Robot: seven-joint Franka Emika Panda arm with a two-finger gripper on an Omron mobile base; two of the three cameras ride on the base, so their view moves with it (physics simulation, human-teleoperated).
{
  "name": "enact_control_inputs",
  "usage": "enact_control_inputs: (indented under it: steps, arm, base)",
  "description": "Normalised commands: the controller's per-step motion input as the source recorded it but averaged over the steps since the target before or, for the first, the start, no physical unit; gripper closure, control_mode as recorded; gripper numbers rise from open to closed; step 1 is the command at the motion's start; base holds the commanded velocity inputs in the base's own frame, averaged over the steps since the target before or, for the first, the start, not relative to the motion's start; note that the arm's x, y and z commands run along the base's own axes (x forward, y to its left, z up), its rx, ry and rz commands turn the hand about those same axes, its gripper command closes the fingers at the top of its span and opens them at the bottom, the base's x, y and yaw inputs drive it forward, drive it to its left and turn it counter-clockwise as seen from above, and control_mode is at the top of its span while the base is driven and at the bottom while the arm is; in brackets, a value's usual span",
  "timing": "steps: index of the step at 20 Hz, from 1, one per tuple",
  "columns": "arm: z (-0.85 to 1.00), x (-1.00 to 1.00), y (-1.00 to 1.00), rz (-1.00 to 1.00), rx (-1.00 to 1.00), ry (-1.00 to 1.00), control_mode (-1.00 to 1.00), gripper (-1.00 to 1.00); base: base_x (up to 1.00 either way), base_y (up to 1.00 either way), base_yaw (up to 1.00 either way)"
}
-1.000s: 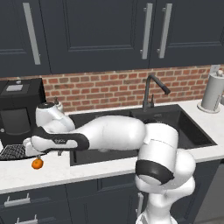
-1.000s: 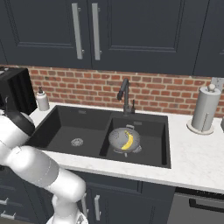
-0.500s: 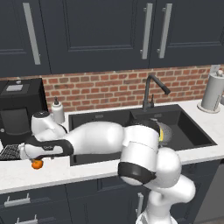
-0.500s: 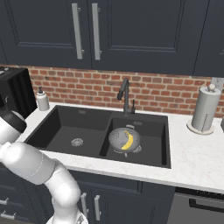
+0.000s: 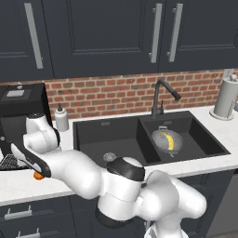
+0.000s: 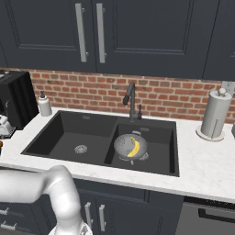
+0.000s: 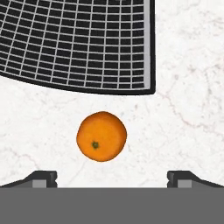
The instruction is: Put the colander in the sink, put the tangerine, banana in the colander, and turn on the sink faucet and pour water over the colander.
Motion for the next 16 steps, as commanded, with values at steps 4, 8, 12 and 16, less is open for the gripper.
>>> enact_control_inputs:
  steps: [4,8,12,16]
  arm:
    - [-0.06,0.0,0.06,0.0,-0.03,0.0,-1.0,-1.0]
    - [-0.33,0.0,0.01,0.0,-0.02,0.0,-1.0,-1.0]
    - [-0.34,0.0,0.0,0.0,0.0,0.0,-1.0,-1.0]
    - [-0.19,0.0,0.0,0.0,0.0,0.0,-1.0,-1.0]
  base:
    - [0.0,0.0,0.0]
    - [0.0,0.0,0.0]
    - [0.0,0.0,0.0]
    - [0.0,0.0,0.0]
